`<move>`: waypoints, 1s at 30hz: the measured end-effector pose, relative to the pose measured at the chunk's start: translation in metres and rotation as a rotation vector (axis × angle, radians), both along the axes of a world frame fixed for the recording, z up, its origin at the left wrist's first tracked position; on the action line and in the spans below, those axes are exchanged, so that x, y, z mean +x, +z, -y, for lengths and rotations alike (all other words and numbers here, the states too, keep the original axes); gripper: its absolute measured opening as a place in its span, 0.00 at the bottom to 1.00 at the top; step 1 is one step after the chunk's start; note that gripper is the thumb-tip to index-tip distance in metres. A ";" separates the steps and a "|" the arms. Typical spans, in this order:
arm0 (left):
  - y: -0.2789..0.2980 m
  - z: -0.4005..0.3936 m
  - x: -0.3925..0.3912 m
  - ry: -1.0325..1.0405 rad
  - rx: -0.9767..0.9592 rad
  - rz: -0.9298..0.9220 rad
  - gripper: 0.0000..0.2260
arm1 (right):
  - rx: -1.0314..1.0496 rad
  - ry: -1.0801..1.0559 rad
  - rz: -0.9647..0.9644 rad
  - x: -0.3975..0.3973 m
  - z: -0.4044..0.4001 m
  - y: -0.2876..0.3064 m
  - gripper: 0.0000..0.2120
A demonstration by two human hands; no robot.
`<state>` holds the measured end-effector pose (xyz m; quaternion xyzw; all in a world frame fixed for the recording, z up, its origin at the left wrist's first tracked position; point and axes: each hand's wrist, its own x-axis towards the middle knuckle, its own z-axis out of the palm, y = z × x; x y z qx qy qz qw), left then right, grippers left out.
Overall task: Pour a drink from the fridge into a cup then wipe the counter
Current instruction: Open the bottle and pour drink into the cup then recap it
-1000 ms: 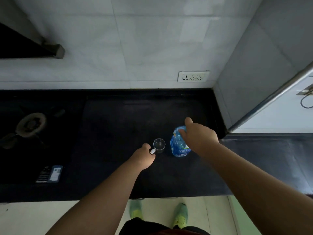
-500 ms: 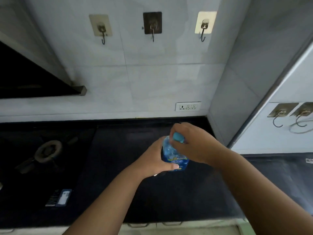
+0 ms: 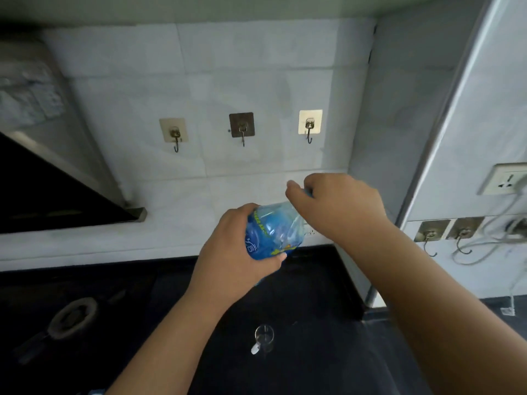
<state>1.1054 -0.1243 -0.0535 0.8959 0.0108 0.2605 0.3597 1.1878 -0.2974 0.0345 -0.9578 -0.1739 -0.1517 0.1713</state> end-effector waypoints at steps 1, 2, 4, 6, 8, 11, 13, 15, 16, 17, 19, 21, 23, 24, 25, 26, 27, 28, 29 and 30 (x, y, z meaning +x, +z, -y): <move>0.004 -0.002 -0.002 0.000 0.002 -0.012 0.35 | -0.023 -0.024 0.028 0.000 -0.001 0.004 0.27; 0.009 -0.004 -0.004 -0.010 -0.007 -0.027 0.36 | -0.033 -0.028 0.041 0.000 -0.003 0.007 0.27; 0.020 -0.012 -0.007 -0.068 -0.075 -0.087 0.37 | -0.029 0.003 0.043 -0.001 -0.006 0.013 0.28; 0.031 -0.024 -0.010 -0.174 -0.182 -0.183 0.35 | -0.001 0.054 0.025 -0.005 -0.009 0.016 0.27; 0.040 -0.039 -0.012 -0.268 -0.247 -0.263 0.36 | 0.013 0.129 0.061 -0.008 -0.010 0.012 0.27; 0.050 -0.058 -0.014 -0.418 -0.310 -0.355 0.37 | 0.089 0.532 0.321 -0.009 -0.007 0.000 0.24; 0.053 -0.062 -0.018 -0.522 -0.295 -0.406 0.34 | 0.095 0.703 0.439 -0.006 -0.005 0.001 0.20; 0.052 -0.056 -0.021 -0.446 -0.279 -0.348 0.33 | 0.085 0.574 0.381 -0.006 -0.008 0.006 0.19; 0.049 -0.051 -0.021 -0.339 -0.223 -0.293 0.34 | 0.075 0.420 0.274 -0.007 -0.011 0.010 0.21; 0.047 -0.043 -0.022 -0.211 -0.122 -0.235 0.35 | 0.033 0.243 0.157 -0.006 -0.013 0.012 0.24; 0.041 -0.028 -0.023 0.014 0.144 -0.131 0.39 | -0.106 0.040 0.014 -0.003 -0.019 0.013 0.31; 0.034 -0.025 -0.020 0.014 0.103 -0.100 0.40 | -0.115 0.025 0.010 -0.002 -0.023 0.014 0.32; 0.032 -0.036 -0.019 -0.113 -0.137 -0.158 0.38 | -0.026 0.172 0.114 0.001 -0.021 0.009 0.30; 0.033 -0.044 -0.020 -0.211 -0.215 -0.203 0.37 | 0.013 0.348 0.239 0.002 -0.019 0.007 0.28; 0.034 -0.051 -0.021 -0.301 -0.253 -0.251 0.36 | -0.002 0.537 0.363 0.003 -0.016 0.007 0.26; 0.037 -0.055 -0.023 -0.379 -0.263 -0.286 0.36 | -0.009 0.700 0.465 0.005 -0.014 0.006 0.23; 0.036 -0.057 -0.023 -0.425 -0.267 -0.304 0.36 | -0.003 0.795 0.516 0.007 -0.013 0.002 0.21; 0.034 -0.057 -0.022 -0.425 -0.261 -0.297 0.36 | 0.013 0.786 0.509 0.005 -0.014 -0.002 0.20; 0.030 -0.055 -0.021 -0.389 -0.262 -0.264 0.35 | 0.039 0.676 0.462 0.001 -0.017 -0.002 0.20; 0.026 -0.052 -0.020 -0.314 -0.233 -0.211 0.36 | 0.071 0.495 0.355 -0.005 -0.022 0.001 0.22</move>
